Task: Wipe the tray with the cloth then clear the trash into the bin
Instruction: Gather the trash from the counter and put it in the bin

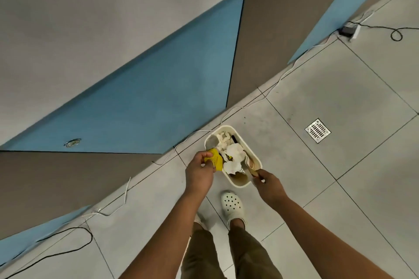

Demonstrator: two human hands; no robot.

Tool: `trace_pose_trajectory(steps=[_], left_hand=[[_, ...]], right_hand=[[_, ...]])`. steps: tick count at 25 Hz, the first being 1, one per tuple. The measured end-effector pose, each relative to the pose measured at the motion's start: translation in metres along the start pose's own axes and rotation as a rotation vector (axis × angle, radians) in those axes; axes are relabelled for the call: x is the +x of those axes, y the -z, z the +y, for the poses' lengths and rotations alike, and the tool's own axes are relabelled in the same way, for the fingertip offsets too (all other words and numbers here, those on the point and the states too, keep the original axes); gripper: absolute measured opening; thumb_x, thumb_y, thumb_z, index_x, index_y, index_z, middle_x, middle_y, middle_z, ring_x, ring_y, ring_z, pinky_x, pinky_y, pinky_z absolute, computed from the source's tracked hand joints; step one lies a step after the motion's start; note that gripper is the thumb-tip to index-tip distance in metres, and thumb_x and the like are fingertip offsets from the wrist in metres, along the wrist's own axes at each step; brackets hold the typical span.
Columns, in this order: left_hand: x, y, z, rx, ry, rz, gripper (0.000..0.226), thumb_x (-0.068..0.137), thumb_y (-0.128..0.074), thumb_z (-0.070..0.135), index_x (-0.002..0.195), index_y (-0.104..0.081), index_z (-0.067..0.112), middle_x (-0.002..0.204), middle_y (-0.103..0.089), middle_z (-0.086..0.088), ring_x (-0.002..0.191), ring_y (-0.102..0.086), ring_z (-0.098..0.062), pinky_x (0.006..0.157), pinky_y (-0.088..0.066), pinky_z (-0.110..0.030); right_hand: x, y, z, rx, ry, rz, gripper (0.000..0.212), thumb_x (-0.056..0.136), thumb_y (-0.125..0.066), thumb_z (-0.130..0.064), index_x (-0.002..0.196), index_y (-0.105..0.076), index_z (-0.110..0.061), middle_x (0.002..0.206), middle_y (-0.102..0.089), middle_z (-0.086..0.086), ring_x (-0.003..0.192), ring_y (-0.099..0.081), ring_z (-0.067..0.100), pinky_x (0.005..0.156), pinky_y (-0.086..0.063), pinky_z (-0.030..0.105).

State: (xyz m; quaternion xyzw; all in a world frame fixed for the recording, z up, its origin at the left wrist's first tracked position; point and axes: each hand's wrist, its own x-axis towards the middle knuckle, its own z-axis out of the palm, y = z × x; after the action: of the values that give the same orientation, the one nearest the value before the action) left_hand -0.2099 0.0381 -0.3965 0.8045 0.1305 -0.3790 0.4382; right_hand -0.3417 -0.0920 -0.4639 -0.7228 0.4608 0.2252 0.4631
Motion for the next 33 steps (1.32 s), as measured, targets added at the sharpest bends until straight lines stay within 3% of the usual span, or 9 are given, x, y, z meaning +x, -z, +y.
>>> trace_pose_trajectory(steps=[3, 6, 9, 12, 15, 21, 23, 27, 33], left_hand=[[0.034, -0.025, -0.006, -0.023, 0.028, -0.042, 0.018, 0.093, -0.045, 0.003, 0.096, -0.055, 0.018, 0.113, -0.060, -0.013, 0.075, -0.060, -0.017, 0.055, -0.045, -0.016], [0.061, -0.044, -0.010, -0.029, 0.042, -0.057, 0.017, 0.093, -0.045, 0.004, 0.099, -0.054, 0.018, 0.109, -0.060, -0.009, 0.067, -0.058, -0.010, 0.055, -0.043, -0.020], [0.091, -0.063, -0.016, 0.011, 0.139, -0.165, 0.028, 0.093, -0.045, 0.012, 0.117, -0.053, 0.023, 0.104, -0.061, -0.008, 0.074, -0.060, -0.016, 0.057, -0.045, -0.023], [0.108, -0.066, -0.036, 0.122, 0.319, -0.293, 0.039, 0.095, -0.044, 0.020, 0.132, -0.045, 0.029, 0.107, -0.054, -0.004, 0.091, -0.057, -0.023, 0.064, -0.048, -0.028], [0.102, -0.055, -0.065, 0.226, 0.333, -0.238, 0.038, 0.092, -0.044, 0.016, 0.129, -0.051, 0.019, 0.105, -0.057, -0.007, 0.092, -0.057, -0.023, 0.061, -0.045, -0.027], [0.051, -0.010, -0.070, 0.172, 0.386, -0.193, 0.035, 0.094, -0.043, 0.011, 0.128, -0.052, 0.014, 0.112, -0.057, -0.011, 0.105, -0.057, -0.026, 0.067, -0.045, -0.027], [0.025, 0.006, -0.047, 0.145, 0.339, -0.152, 0.034, 0.093, -0.044, 0.011, 0.125, -0.054, 0.015, 0.102, -0.058, -0.007, 0.099, -0.058, -0.024, 0.065, -0.044, -0.026], [-0.055, 0.039, 0.057, -0.002, 0.050, -0.106, 0.019, 0.092, -0.048, 0.010, 0.105, -0.060, 0.019, 0.091, -0.059, 0.002, 0.075, -0.056, -0.012, 0.058, -0.041, -0.022], [-0.182, 0.107, 0.167, -0.194, -0.306, -0.012, 0.016, 0.095, -0.048, 0.015, 0.104, -0.056, 0.024, 0.094, -0.058, 0.007, 0.074, -0.055, -0.008, 0.061, -0.042, -0.022]], right_hand=[[0.020, -0.012, 0.008, 0.007, -0.022, -0.025, 0.014, 0.094, -0.047, -0.016, 0.095, -0.061, -0.015, 0.086, -0.057, 0.006, 0.068, -0.049, 0.017, 0.055, -0.036, 0.021], [0.039, -0.019, 0.010, 0.005, -0.026, -0.050, 0.013, 0.094, -0.046, -0.017, 0.094, -0.059, -0.019, 0.087, -0.058, 0.005, 0.062, -0.047, 0.011, 0.055, -0.036, 0.020], [0.060, -0.023, 0.012, -0.076, -0.037, -0.128, 0.034, 0.095, -0.044, -0.023, 0.129, -0.050, -0.020, 0.120, -0.058, 0.011, 0.101, -0.058, 0.025, 0.082, -0.043, 0.026], [0.071, -0.023, 0.012, -0.212, 0.003, -0.177, 0.053, 0.095, -0.045, -0.022, 0.145, -0.028, -0.021, 0.149, -0.034, 0.005, 0.132, -0.040, 0.026, 0.104, -0.033, 0.030], [0.067, -0.022, 0.023, -0.201, -0.011, -0.133, 0.048, 0.093, -0.047, -0.019, 0.140, -0.037, -0.019, 0.146, -0.038, 0.006, 0.128, -0.044, 0.024, 0.104, -0.034, 0.030], [0.024, -0.018, 0.022, -0.119, -0.037, -0.136, 0.036, 0.091, -0.051, -0.017, 0.128, -0.051, -0.020, 0.130, -0.053, 0.003, 0.108, -0.057, 0.021, 0.093, -0.041, 0.025], [-0.007, -0.007, -0.006, 0.002, 0.069, -0.141, 0.031, 0.090, -0.053, -0.014, 0.121, -0.056, -0.019, 0.124, -0.058, 0.001, 0.097, -0.058, 0.017, 0.088, -0.044, 0.024], [-0.091, 0.053, -0.110, 0.151, 0.426, -0.122, 0.023, 0.088, -0.057, -0.006, 0.108, -0.062, -0.017, 0.103, -0.060, -0.001, 0.078, -0.054, 0.003, 0.067, -0.041, 0.005], [-0.187, 0.136, -0.229, 0.230, 0.751, -0.029, 0.019, 0.088, -0.054, -0.007, 0.098, -0.060, -0.022, 0.086, -0.059, -0.013, 0.072, -0.053, 0.010, 0.061, -0.041, 0.007]])
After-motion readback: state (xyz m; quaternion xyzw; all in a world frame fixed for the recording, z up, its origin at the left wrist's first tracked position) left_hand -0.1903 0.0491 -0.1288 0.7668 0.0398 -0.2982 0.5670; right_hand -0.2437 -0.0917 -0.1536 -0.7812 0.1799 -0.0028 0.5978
